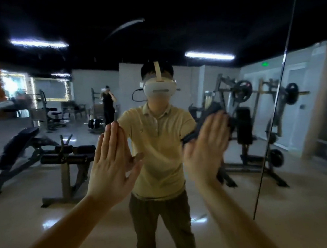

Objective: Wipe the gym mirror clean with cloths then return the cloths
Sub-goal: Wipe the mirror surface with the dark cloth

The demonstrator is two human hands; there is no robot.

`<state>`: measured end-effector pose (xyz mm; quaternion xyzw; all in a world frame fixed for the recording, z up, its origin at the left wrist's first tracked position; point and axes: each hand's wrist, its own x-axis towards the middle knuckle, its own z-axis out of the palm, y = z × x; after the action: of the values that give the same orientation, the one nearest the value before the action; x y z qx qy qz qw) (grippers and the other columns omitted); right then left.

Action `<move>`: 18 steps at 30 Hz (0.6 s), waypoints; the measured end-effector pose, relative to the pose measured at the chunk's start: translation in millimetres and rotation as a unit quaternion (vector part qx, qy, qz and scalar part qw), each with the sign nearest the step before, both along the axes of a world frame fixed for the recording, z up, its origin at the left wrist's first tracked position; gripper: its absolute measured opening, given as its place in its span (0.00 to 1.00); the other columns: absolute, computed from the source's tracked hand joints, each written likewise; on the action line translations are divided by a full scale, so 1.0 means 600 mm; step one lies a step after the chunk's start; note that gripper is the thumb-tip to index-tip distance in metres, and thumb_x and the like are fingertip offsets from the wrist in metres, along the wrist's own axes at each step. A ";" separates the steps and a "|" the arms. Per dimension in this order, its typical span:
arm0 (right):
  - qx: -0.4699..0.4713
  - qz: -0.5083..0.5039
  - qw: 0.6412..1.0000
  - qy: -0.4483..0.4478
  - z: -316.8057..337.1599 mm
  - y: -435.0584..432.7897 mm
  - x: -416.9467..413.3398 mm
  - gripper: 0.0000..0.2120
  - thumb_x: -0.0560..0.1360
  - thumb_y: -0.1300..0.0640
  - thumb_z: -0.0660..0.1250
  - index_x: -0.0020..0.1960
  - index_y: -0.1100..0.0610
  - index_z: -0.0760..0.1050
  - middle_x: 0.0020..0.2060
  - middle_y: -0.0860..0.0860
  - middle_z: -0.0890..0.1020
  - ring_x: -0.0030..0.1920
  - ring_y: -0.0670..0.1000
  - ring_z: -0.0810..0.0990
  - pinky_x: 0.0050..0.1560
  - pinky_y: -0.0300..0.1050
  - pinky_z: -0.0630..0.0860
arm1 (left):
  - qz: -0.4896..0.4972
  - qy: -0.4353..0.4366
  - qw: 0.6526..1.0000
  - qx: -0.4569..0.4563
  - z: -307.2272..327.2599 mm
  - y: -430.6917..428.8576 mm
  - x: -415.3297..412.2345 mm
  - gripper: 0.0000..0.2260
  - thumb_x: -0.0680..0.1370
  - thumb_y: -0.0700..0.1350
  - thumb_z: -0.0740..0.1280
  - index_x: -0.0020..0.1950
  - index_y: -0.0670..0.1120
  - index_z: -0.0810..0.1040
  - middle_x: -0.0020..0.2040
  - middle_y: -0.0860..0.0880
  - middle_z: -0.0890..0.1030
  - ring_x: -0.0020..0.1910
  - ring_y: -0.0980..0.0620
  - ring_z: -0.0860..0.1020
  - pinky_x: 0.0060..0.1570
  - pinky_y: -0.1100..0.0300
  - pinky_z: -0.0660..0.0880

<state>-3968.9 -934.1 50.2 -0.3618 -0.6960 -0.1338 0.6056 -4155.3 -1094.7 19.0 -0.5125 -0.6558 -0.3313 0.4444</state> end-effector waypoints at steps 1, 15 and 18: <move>0.038 0.012 0.998 -0.057 -0.016 -0.029 -0.042 0.41 0.79 0.46 0.54 0.85 0.60 0.42 0.84 0.60 0.43 0.84 0.59 0.42 0.83 0.58 0.37 | -0.021 0.002 1.000 -0.004 0.001 -0.003 -0.004 0.40 0.84 0.60 0.60 0.86 0.39 0.45 0.86 0.42 0.45 0.86 0.43 0.46 0.83 0.51 0.40; 0.037 -0.038 0.989 -0.141 -0.091 0.114 0.176 0.37 0.79 0.50 0.56 0.84 0.60 0.48 0.84 0.57 0.47 0.84 0.58 0.45 0.83 0.58 0.44 | 0.015 -0.029 0.999 0.014 -0.008 0.023 0.006 0.47 0.81 0.67 0.58 0.85 0.37 0.42 0.86 0.39 0.43 0.85 0.40 0.44 0.83 0.47 0.39; -0.050 -0.054 0.997 -0.012 -0.097 0.111 0.171 0.38 0.77 0.52 0.56 0.84 0.65 0.51 0.83 0.62 0.52 0.84 0.62 0.50 0.81 0.66 0.52 | 0.018 -0.031 0.999 0.021 -0.010 0.029 0.010 0.50 0.79 0.66 0.62 0.85 0.37 0.41 0.86 0.38 0.43 0.85 0.40 0.44 0.83 0.46 0.39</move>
<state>-3866.5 -867.6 -7.9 -0.4269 -0.6886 -0.1351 0.5703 -4149.5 -1077.1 13.1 -0.4809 -0.6713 -0.3523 0.4404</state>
